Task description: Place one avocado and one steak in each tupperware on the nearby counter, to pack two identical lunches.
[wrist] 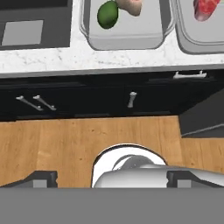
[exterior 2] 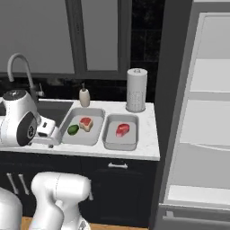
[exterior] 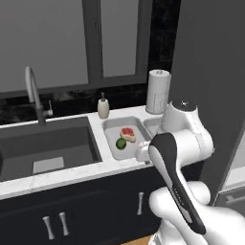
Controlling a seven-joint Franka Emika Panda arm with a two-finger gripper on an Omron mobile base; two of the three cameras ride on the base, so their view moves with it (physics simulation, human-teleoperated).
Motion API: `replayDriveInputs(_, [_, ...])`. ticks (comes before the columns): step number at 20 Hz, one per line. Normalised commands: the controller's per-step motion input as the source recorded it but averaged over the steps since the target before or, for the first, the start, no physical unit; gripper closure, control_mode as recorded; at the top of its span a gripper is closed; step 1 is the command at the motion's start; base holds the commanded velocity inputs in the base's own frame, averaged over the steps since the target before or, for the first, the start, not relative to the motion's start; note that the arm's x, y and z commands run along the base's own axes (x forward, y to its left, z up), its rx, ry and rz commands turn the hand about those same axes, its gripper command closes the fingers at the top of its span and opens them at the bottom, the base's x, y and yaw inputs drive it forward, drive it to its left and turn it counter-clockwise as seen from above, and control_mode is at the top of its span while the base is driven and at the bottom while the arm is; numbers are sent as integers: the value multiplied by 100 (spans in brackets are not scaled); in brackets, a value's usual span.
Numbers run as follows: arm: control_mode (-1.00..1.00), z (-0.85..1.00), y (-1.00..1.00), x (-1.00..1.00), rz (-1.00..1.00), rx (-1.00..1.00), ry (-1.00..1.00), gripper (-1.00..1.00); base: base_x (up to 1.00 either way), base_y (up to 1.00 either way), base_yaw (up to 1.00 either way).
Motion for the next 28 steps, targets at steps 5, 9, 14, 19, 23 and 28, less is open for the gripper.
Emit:
replayDriveInputs(5, [100,0,0,0,0,0,0,-100,-93,-50,-4])
replayDriveInputs(9, [100,0,0,0,0,0,0,-100,-26,-92,-11])
replayDriveInputs(14, [100,0,0,0,0,0,0,-100,0,-100,-8])
replayDriveInputs(19, [100,0,0,0,0,0,0,-100,0,-100,-2])
replayDriveInputs(23, [100,0,0,0,0,0,0,-100,20,-97,-1])
replayDriveInputs(28, [100,0,0,0,0,0,0,-100,53,-63,-1])
